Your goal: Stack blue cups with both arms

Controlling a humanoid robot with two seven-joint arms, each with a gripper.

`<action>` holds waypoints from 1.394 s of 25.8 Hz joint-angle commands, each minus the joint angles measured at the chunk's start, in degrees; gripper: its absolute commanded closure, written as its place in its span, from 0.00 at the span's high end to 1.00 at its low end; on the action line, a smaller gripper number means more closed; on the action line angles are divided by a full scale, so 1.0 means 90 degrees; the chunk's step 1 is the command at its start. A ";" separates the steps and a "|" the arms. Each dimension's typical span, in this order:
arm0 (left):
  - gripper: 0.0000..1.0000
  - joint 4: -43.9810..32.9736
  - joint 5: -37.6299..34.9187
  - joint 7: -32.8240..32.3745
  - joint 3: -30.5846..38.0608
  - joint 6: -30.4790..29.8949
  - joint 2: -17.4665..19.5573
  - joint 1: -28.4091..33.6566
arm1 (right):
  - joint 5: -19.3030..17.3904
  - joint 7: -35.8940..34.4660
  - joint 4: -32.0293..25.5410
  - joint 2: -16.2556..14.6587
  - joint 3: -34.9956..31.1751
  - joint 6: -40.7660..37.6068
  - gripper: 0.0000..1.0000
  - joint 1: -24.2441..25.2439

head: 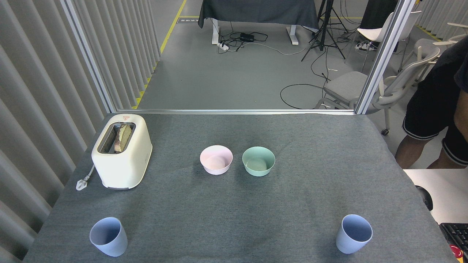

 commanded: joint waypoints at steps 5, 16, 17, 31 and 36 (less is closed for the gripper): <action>1.00 0.0011 0.0001 0.0001 0.0000 0.0000 -0.0002 -0.0029 | -0.0003 -0.0001 0.0000 0.0000 0.0000 0.0020 1.00 0.0029; 1.00 0.0548 0.0411 -0.0009 0.0078 0.1660 -0.0285 -0.0547 | -0.0003 -0.0001 0.0029 0.0000 0.0000 0.0020 1.00 0.0039; 1.00 0.0587 0.0411 -0.0019 0.0069 0.1660 -0.0285 -0.0595 | -0.0003 -0.0001 0.0029 0.0000 0.0000 0.0020 1.00 0.0039; 1.00 0.1417 0.0421 -0.0038 -0.0029 0.1670 -0.0305 -0.1425 | 0.0006 -0.0010 0.0049 0.0000 0.0010 0.0029 1.00 0.0078; 1.00 0.1642 0.0431 -0.0068 -0.0019 0.1670 -0.0256 -0.1650 | 0.0006 -0.0020 0.0059 0.0000 0.0000 0.0029 1.00 0.0078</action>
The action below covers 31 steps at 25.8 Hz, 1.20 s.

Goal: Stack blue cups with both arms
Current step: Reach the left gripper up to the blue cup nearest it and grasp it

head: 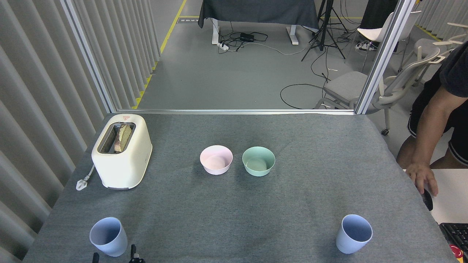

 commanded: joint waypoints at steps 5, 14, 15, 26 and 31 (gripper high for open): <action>1.00 0.0533 0.0008 -0.0016 0.0033 0.0005 0.0029 -0.0551 | 0.0004 -0.0024 0.0013 0.0000 0.0009 0.0007 1.00 0.0013; 1.00 0.0972 0.0584 -0.0035 0.0091 0.0025 0.0068 -0.0941 | 0.0014 -0.0024 0.0013 0.0000 0.0116 0.0066 1.00 0.0013; 1.00 0.1021 0.0623 -0.0035 0.0091 0.0025 0.0088 -0.0971 | 0.0004 -0.0034 0.0013 0.0000 0.0165 0.0134 1.00 0.0013; 1.00 0.1168 0.0643 -0.0035 0.0091 0.0035 0.0205 -0.1205 | 0.0014 -0.0053 0.0013 0.0000 0.0468 0.0408 1.00 0.0052; 0.71 0.1422 0.0604 -0.0045 0.0062 -0.0014 0.0342 -0.1293 | 0.0014 -0.0053 0.0013 0.0000 0.0468 0.0408 1.00 0.0052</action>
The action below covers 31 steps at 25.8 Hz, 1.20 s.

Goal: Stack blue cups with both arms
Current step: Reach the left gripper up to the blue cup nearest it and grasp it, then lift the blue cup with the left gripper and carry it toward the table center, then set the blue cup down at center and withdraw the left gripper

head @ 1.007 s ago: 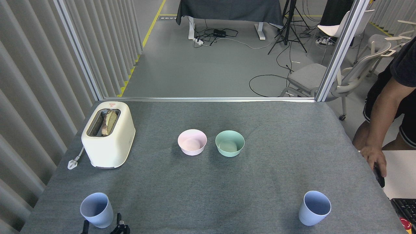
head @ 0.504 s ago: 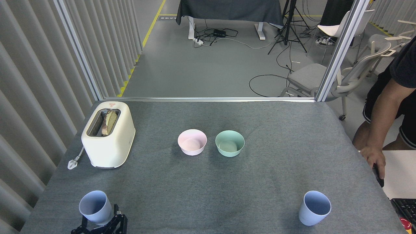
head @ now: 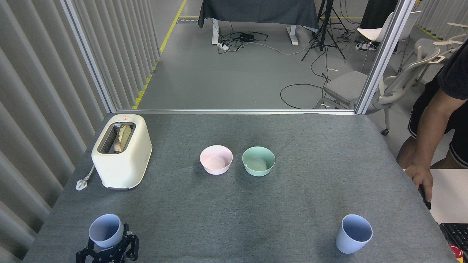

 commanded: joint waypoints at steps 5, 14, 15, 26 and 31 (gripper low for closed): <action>0.46 -0.0133 -0.0065 0.0006 -0.0067 -0.0410 0.0158 0.0035 | 0.0000 0.0004 -0.0001 0.0000 0.0001 0.0012 1.00 -0.0007; 0.47 -0.0484 -0.1275 0.0055 -0.2323 -0.0733 -0.0369 -0.0189 | 0.0000 0.0004 -0.0001 0.0000 0.0099 0.0129 1.00 0.0003; 0.47 -0.0270 -0.1441 0.0055 -0.2372 -0.0733 -0.0535 -0.0296 | 0.0000 -0.0005 -0.0001 0.0010 0.0099 0.0148 1.00 0.0003; 0.47 0.0561 -0.1734 0.0055 -0.2587 -0.0733 -0.0916 -0.0687 | 0.0000 -0.0005 -0.0001 0.0000 0.0119 0.0187 1.00 0.0013; 0.59 0.0570 -0.1725 0.0045 -0.2587 -0.0733 -0.0916 -0.0687 | 0.0000 -0.0005 0.0009 0.0000 0.0177 0.0187 1.00 0.0003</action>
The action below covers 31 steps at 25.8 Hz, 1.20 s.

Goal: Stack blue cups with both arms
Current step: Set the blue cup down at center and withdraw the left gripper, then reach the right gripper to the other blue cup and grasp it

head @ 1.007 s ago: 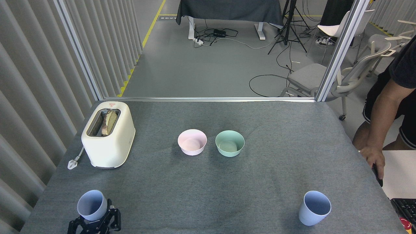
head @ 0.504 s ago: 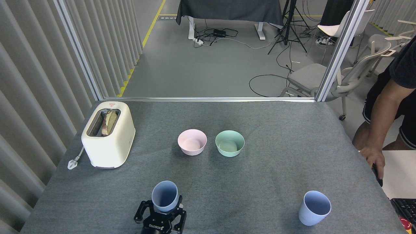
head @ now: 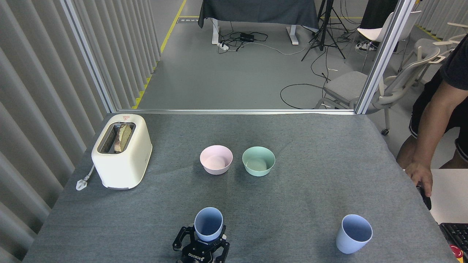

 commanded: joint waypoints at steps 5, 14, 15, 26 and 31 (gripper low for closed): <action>1.00 0.0014 0.0085 -0.0001 -0.0005 -0.0009 -0.0016 0.0077 | 0.0000 -0.0012 0.0009 -0.0005 0.0017 0.0009 1.00 -0.0006; 1.00 -0.0581 0.0085 -0.0001 0.0034 -0.0048 0.0033 0.0858 | -0.0010 -0.0070 0.0018 -0.0005 0.0017 -0.0001 1.00 0.0004; 1.00 -0.0757 0.0085 -0.0001 0.0064 -0.0048 0.0062 0.1024 | -0.0010 -0.0070 0.0018 -0.0005 0.0017 -0.0001 1.00 -0.0006; 1.00 -0.2574 0.0114 -0.0031 0.1226 -0.0087 0.0579 0.2870 | -0.0059 0.0603 0.0233 -0.0015 -0.0159 0.0575 1.00 -0.0162; 1.00 -0.2623 0.0114 -0.0031 0.1372 -0.0038 0.0628 0.2958 | -0.0039 0.0916 0.0448 -0.0112 -0.0188 0.0770 1.00 -0.0738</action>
